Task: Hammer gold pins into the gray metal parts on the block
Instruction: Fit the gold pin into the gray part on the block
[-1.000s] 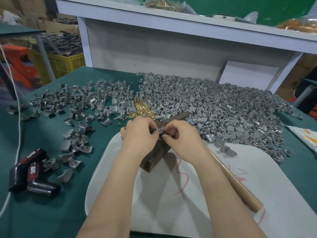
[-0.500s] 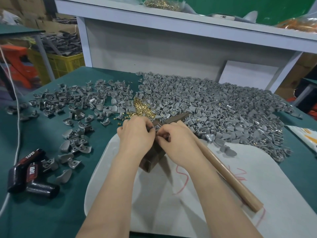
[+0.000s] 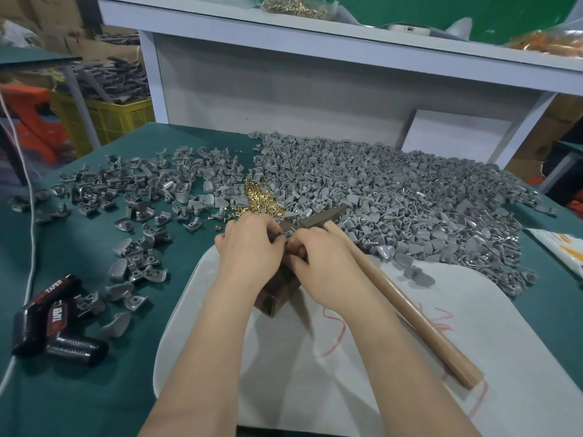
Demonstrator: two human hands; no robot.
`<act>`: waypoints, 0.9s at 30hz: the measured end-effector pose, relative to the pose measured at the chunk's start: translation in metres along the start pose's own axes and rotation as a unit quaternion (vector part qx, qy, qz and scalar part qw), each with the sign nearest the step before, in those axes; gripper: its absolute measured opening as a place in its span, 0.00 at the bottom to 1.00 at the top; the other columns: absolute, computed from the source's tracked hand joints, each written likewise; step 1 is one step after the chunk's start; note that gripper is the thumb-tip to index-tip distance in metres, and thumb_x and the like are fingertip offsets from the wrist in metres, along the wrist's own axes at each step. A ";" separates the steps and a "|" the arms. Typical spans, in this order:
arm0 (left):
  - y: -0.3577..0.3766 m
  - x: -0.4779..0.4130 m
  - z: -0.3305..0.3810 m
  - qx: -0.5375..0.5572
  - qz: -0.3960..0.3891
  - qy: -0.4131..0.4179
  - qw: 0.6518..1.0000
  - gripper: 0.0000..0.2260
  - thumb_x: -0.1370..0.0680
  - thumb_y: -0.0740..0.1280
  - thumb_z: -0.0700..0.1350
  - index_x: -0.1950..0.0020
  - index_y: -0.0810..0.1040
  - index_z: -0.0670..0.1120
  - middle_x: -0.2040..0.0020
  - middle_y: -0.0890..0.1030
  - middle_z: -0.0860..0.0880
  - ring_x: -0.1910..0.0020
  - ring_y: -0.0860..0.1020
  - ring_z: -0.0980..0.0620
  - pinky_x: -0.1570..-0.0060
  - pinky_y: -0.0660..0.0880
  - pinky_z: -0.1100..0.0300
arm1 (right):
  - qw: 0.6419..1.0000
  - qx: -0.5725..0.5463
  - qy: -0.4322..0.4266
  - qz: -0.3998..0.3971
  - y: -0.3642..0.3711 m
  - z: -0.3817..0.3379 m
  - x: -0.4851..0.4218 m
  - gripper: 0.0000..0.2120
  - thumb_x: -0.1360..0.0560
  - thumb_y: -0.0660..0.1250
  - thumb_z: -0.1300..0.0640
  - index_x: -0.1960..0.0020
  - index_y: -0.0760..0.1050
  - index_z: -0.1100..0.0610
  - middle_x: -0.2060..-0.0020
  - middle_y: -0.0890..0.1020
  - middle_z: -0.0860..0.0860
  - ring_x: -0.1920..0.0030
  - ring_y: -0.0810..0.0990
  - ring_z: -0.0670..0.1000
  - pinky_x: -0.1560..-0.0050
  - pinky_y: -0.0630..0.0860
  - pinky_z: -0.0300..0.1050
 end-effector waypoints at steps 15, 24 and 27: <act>0.002 0.004 0.009 0.019 -0.043 0.035 0.998 0.02 0.25 0.68 0.51 0.53 0.79 0.57 0.44 0.77 0.54 0.40 0.72 0.46 0.42 0.65 0.51 | 0.950 -0.241 0.132 0.147 -0.015 0.050 -0.006 0.13 0.27 0.67 0.65 0.63 0.74 0.48 0.65 0.79 0.45 0.58 0.78 0.47 0.50 0.76 0.43; -0.008 0.009 0.031 0.151 -0.014 0.137 0.979 0.05 0.24 0.68 0.43 0.57 0.78 0.54 0.53 0.78 0.53 0.49 0.75 0.52 0.44 0.71 0.51 | 0.924 -0.340 0.092 0.151 -0.018 0.039 -0.006 0.12 0.26 0.67 0.66 0.56 0.73 0.49 0.59 0.81 0.49 0.55 0.80 0.49 0.49 0.78 0.44; -0.008 0.009 0.030 0.162 -0.005 0.147 0.976 0.05 0.24 0.68 0.42 0.58 0.78 0.52 0.57 0.77 0.57 0.55 0.73 0.58 0.53 0.68 0.69 | 0.907 -0.382 0.103 0.143 -0.016 0.041 -0.006 0.11 0.26 0.67 0.65 0.55 0.74 0.50 0.61 0.80 0.51 0.56 0.80 0.51 0.49 0.78 0.49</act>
Point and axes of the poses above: each hand's wrist, its own x-axis away from the middle knuckle, its own y-axis out of the palm, z = x × y, the point moved 7 cm from there along -x, towards the middle knuckle
